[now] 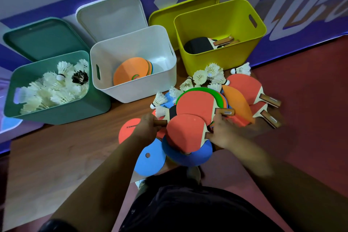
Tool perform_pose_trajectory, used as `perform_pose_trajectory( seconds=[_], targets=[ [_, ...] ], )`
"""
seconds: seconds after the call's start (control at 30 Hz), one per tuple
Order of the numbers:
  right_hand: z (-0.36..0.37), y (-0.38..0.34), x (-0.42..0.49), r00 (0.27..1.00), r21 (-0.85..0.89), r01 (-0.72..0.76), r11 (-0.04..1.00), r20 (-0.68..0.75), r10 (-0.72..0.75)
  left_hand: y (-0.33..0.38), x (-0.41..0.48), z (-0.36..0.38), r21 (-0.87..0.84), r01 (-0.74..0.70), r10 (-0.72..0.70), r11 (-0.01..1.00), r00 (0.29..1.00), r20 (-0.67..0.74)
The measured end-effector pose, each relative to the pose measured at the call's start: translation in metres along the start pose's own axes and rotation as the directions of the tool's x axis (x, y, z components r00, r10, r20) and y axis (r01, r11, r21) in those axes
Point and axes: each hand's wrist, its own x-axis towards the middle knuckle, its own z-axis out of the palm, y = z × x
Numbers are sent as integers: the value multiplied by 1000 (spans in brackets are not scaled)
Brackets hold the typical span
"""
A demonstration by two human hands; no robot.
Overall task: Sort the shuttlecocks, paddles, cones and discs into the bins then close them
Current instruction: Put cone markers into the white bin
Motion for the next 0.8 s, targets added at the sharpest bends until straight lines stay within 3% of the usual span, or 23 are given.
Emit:
perform_pose_trajectory(
  seconds=[0.13, 0.23, 0.37, 0.5, 0.67, 0.8],
  targets=[
    [12, 5, -1, 999, -50, -26, 998, -31, 24, -2, 7, 1, 88, 1, 5, 996, 998, -60],
    [12, 12, -1, 999, -94, 40, 995, 14, -39, 15, 6, -4, 187, -76, 93, 979, 992, -88],
    [2, 13, -4, 996, 76, 83, 994, 39, -86, 41, 8, -4, 248, -126, 143, 960, 989, -49],
    [-19, 4, -17, 991, 232, 8, 973, 127, -38, 62, 25, 1, 178, -133, 149, 975, 986, -79],
    [-32, -10, -23, 989, 358, -37, 933, 149, -18, 84, 51, 9, 96, -184, 185, 978, 983, -4],
    [-44, -24, -35, 987, 293, -32, 955, 162, -17, 83, 71, 10, 95, -161, 161, 982, 987, 12]
  ],
)
